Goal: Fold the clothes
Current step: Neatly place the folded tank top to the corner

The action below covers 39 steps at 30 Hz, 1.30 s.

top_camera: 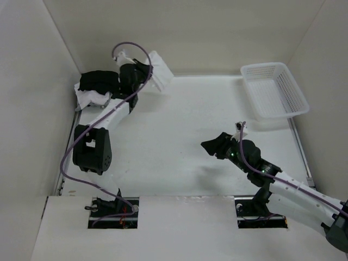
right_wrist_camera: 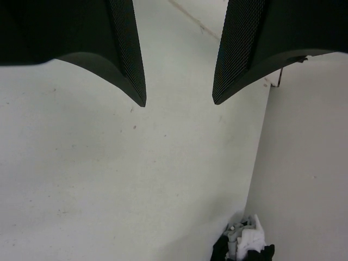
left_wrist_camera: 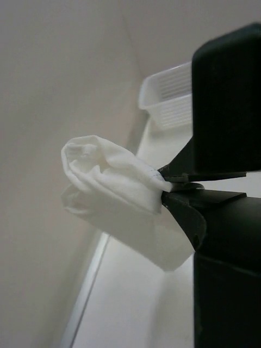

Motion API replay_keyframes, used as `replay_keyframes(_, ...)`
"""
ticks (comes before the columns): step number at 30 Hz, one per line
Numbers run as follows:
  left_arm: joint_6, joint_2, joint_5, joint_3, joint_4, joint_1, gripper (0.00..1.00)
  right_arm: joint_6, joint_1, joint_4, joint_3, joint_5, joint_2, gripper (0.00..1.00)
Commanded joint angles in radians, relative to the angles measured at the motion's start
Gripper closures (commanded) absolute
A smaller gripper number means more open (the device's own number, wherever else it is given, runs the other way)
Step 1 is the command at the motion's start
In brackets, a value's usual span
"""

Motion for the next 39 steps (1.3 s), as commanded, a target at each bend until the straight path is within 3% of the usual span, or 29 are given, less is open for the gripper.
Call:
replay_keyframes(1, 0.062, -0.068, -0.048, 0.054, -0.068, 0.179, 1.00, -0.020, -0.015, 0.020, -0.003, -0.053, 0.001, 0.43)
replay_keyframes(5, 0.004, -0.059, -0.077, 0.010, -0.064, 0.374, 0.92, -0.043, -0.015, 0.012, 0.009, -0.088, 0.013, 0.44)
replay_keyframes(11, -0.183, 0.015, -0.157, -0.133, -0.021, 0.635, 0.54, -0.029, 0.031, 0.004, 0.006, -0.093, -0.002, 0.43)
replay_keyframes(15, -0.237, -0.037, -0.172, -0.225, -0.003, 0.669, 0.50, -0.008, 0.082, 0.007, -0.011, -0.055, -0.017, 0.38)
replay_keyframes(21, -0.290, -0.236, -0.318, -0.410, -0.009, 0.593, 0.48, -0.009, 0.120, 0.011, 0.004, -0.022, 0.032, 0.30)
replay_keyframes(23, -0.310, -0.320, -0.340, -0.485, -0.013, 0.562, 0.48, -0.015, 0.137, 0.008, 0.014, -0.001, 0.038, 0.00)
replay_keyframes(27, -0.304, -0.508, -0.338, -0.608, -0.036, 0.435, 0.49, -0.035, 0.148, -0.038, 0.046, 0.051, 0.052, 0.00)
replay_keyframes(31, -0.180, -0.643, -0.337, -0.642, -0.101, 0.193, 0.48, -0.052, 0.151, -0.101, 0.084, 0.079, 0.053, 0.00)
replay_keyframes(39, -0.007, -0.600, -0.228, -0.599, -0.377, -0.277, 0.40, -0.055, 0.155, -0.186, 0.055, 0.151, 0.000, 0.00)
